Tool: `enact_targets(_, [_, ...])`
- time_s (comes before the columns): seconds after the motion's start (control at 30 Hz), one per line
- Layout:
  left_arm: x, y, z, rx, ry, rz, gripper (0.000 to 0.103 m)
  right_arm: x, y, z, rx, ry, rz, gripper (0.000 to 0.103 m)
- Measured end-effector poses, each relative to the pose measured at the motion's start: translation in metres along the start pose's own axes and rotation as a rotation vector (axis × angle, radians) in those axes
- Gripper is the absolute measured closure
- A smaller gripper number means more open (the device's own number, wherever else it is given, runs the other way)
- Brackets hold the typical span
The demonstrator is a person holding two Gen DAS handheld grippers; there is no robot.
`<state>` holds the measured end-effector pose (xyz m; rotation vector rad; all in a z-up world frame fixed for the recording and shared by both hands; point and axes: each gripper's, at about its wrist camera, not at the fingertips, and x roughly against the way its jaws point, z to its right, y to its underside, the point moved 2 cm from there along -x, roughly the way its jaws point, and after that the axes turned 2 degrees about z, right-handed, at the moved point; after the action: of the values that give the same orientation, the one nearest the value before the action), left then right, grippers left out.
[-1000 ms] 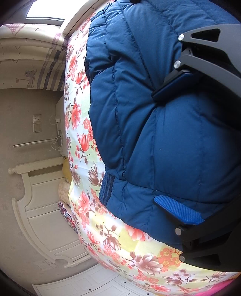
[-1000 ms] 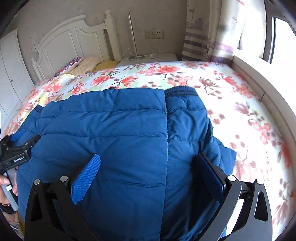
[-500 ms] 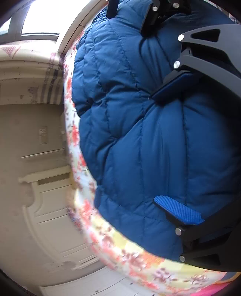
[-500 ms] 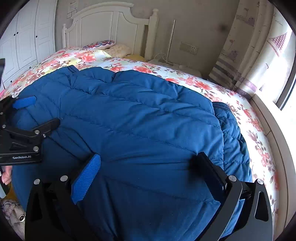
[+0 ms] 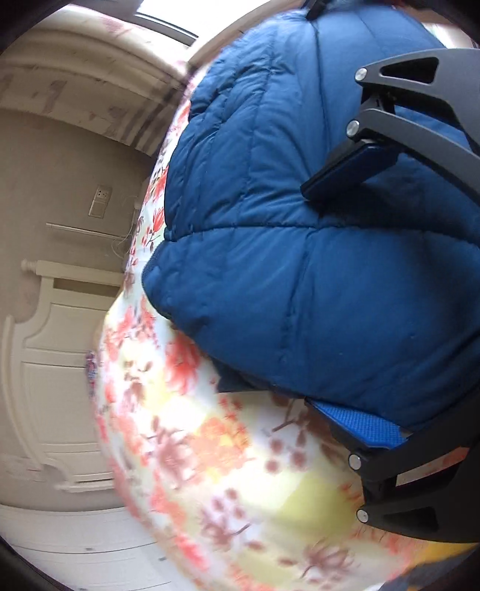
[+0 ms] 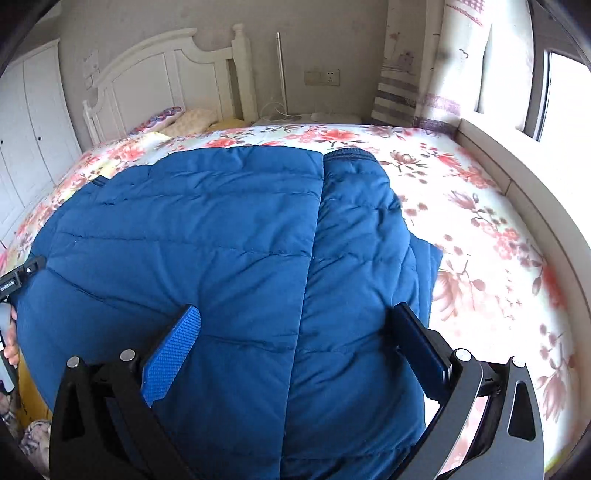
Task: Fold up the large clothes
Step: 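Press the folded jacket flat with both grippers, then grasp the jacket bundle edge with the right gripper and lift it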
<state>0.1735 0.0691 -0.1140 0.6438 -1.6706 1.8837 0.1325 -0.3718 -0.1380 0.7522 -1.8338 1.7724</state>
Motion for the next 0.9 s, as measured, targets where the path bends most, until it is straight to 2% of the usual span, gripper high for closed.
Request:
enact_targets(0.07, [0.001, 0.001, 0.002, -0.011, -0.008, -0.001, 0.002, 0.014, -0.002, -0.011, 0.025, 0.071, 0.032, 0.005])
enact_targets(0.1, [0.001, 0.002, 0.002, -0.013, -0.01, 0.002, 0.002, 0.022, -0.001, -0.02, 0.048, 0.064, 0.064, 0.005])
enact_targets(0.17, [0.0, 0.002, 0.002, -0.015, -0.011, 0.007, 0.002, 0.033, 0.007, -0.041, 0.104, -0.01, 0.095, 0.005])
enact_targets(0.23, [0.001, 0.004, 0.002, -0.018, -0.01, 0.012, 0.002, 0.031, 0.025, -0.06, 0.176, -0.038, 0.078, 0.005])
enact_targets(0.27, [0.001, 0.003, 0.003, -0.019, -0.01, 0.013, 0.002, 0.028, 0.036, -0.064, 0.218, -0.013, 0.094, 0.005])
enact_targets(0.3, [-0.001, 0.003, 0.002, -0.021, -0.01, 0.015, 0.002, 0.03, 0.044, -0.061, 0.234, -0.029, 0.138, 0.005])
enact_targets(0.33, [-0.001, 0.003, 0.002, -0.024, -0.011, 0.017, 0.002, 0.03, 0.046, -0.053, 0.219, -0.065, 0.135, 0.005])
enact_targets(0.4, [-0.002, 0.002, 0.001, -0.029, -0.012, 0.017, 0.002, 0.036, 0.044, -0.036, 0.177, -0.078, 0.1, 0.005])
enact_targets(0.47, [-0.002, 0.002, 0.0, -0.029, -0.009, 0.017, 0.002, 0.048, 0.044, -0.016, 0.141, -0.021, 0.1, 0.005])
enact_targets(0.53, [-0.003, 0.003, 0.0, -0.026, -0.008, 0.022, 0.002, 0.066, 0.049, 0.019, 0.021, 0.033, 0.112, 0.005])
enact_targets(0.63, [-0.002, 0.003, 0.001, -0.029, -0.013, 0.026, 0.002, 0.089, 0.069, 0.063, -0.198, -0.068, 0.124, 0.005])
enact_targets(0.7, [-0.002, 0.003, 0.001, -0.03, -0.012, 0.028, 0.002, 0.101, 0.094, 0.085, -0.347, -0.171, 0.116, 0.013])
enact_targets(0.77, [-0.002, 0.003, 0.001, -0.029, -0.011, 0.028, 0.002, 0.103, 0.115, 0.085, -0.426, -0.257, 0.09, 0.02])
enact_targets(0.9, [-0.002, 0.003, 0.001, -0.028, -0.008, 0.024, 0.002, 0.092, 0.128, 0.067, -0.465, -0.36, 0.054, 0.02])
